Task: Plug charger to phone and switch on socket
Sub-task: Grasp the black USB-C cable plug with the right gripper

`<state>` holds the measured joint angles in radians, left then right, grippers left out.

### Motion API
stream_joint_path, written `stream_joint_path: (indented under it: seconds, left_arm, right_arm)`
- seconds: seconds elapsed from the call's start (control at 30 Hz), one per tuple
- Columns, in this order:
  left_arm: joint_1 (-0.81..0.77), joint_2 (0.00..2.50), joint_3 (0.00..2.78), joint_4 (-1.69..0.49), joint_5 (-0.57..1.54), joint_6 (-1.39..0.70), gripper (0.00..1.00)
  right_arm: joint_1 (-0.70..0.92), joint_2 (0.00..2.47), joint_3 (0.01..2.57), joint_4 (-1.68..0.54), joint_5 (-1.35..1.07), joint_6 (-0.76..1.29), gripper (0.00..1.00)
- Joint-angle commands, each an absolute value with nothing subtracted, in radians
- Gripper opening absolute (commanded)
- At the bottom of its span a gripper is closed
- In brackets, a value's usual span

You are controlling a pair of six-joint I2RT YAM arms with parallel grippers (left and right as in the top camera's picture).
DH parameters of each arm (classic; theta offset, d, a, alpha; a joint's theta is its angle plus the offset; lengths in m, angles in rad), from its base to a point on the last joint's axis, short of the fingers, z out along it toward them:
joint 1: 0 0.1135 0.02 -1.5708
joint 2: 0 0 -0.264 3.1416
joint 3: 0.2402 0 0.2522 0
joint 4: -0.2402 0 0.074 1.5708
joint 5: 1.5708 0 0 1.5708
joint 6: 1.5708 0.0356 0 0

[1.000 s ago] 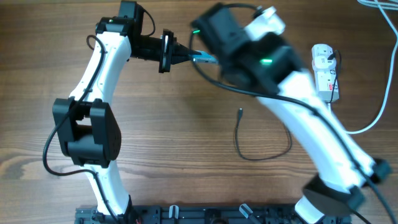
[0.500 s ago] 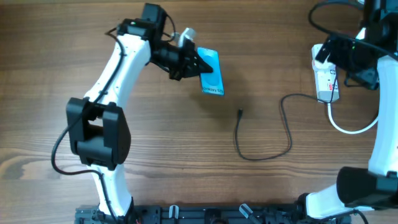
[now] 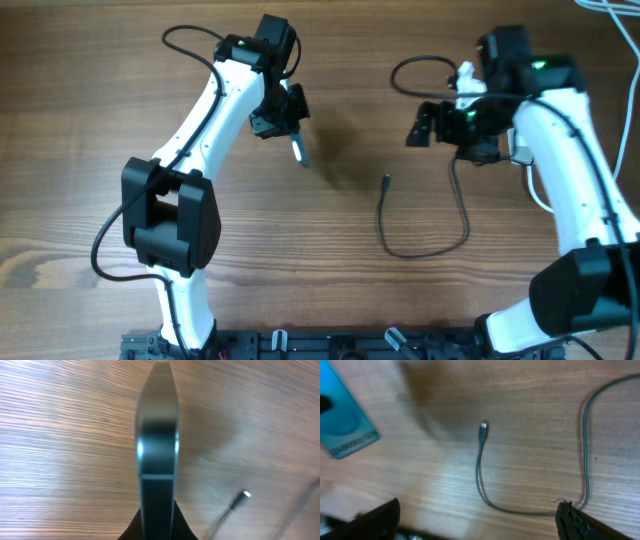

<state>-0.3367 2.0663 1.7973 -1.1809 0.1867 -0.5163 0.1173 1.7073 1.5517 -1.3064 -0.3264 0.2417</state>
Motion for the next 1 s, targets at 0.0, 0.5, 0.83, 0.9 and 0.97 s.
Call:
stream_joint_path:
  seconds: [0.0, 0.5, 0.83, 0.9, 0.97]
  left_arm:
    - [-0.334, 2.042, 1.800, -1.208, -0.034, -0.593, 0.04]
    - [-0.334, 2.042, 1.799, -1.265, -0.214, -0.641, 0.04]
    - [-0.332, 2.042, 1.799, -1.277, -0.215, -0.641, 0.04]
    - [-0.326, 2.042, 1.799, -1.276, -0.215, -0.641, 0.04]
    - [-0.315, 2.042, 1.799, -1.276, -0.215, -0.641, 0.04]
  right_arm:
    - [0.255, 1.713, 1.462, -1.229, -0.091, 0.480, 0.97]
    - [0.397, 1.906, 1.261, -0.959, -0.100, 0.632, 0.55]
    - [0.441, 2.001, 1.261, -0.871, -0.033, 0.688, 0.45]
    - [0.441, 2.008, 1.257, -0.873, -0.026, 0.689, 0.45]
    - [0.441, 2.008, 1.256, -0.887, -0.023, 0.691, 0.34]
